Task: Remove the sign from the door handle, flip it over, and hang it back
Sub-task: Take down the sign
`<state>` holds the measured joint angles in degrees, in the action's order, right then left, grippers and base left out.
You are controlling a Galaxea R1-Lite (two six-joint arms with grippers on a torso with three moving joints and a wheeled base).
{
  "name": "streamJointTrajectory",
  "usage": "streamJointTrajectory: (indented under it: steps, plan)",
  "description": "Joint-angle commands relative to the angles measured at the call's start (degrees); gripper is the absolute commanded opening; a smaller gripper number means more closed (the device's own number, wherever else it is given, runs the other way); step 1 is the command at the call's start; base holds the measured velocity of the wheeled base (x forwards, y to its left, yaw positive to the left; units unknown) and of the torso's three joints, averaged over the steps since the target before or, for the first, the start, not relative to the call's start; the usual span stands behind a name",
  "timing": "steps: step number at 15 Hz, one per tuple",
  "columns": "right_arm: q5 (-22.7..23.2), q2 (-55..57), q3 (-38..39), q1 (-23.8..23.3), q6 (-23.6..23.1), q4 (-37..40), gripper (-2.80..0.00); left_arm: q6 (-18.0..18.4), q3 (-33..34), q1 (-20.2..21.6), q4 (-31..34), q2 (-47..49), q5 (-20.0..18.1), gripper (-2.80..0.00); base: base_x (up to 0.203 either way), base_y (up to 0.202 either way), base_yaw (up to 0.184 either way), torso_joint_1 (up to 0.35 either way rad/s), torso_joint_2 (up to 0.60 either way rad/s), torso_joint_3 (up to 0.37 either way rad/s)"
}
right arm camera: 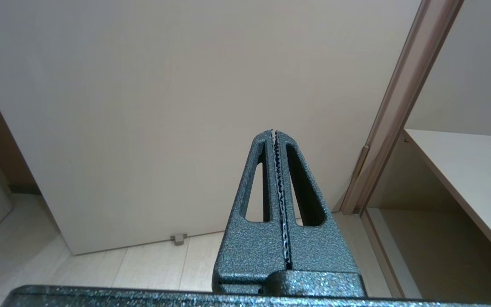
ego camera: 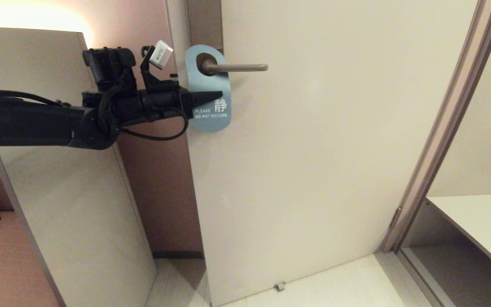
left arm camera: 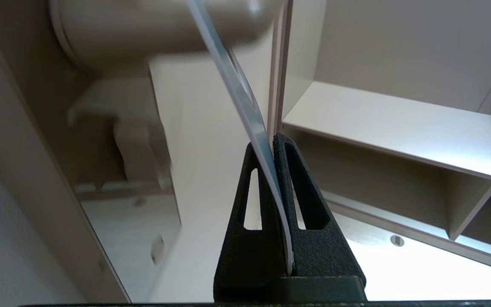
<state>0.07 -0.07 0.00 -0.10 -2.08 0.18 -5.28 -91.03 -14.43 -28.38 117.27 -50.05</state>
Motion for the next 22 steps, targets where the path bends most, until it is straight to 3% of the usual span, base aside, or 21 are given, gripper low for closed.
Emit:
streamJointTrajectory:
  steps: [1,6,16,22]
  plan:
    - [0.01,0.07,0.00,0.01,-0.02,-0.01,-2.80,0.78,3.96,-0.22,-0.18,-3.25,0.17,-2.80,0.000,0.000,0.000,0.000,0.00,0.000]
    - [0.01,0.07,0.00,0.08,-0.02,-0.01,-2.80,3.59,8.58,-0.73,-0.10,-6.18,3.37,-2.80,0.000,0.000,0.000,0.000,0.00,0.000]
    - [0.01,0.07,0.00,0.06,-0.02,-0.01,-2.80,3.61,8.50,-1.45,0.34,-5.91,7.62,-2.80,0.000,0.000,0.000,0.000,0.00,0.000]
    - [0.01,0.07,0.00,0.01,-0.02,-0.01,-2.80,3.61,8.75,-4.67,0.59,-6.57,11.78,-2.80,0.000,0.000,0.000,0.000,0.00,0.000]
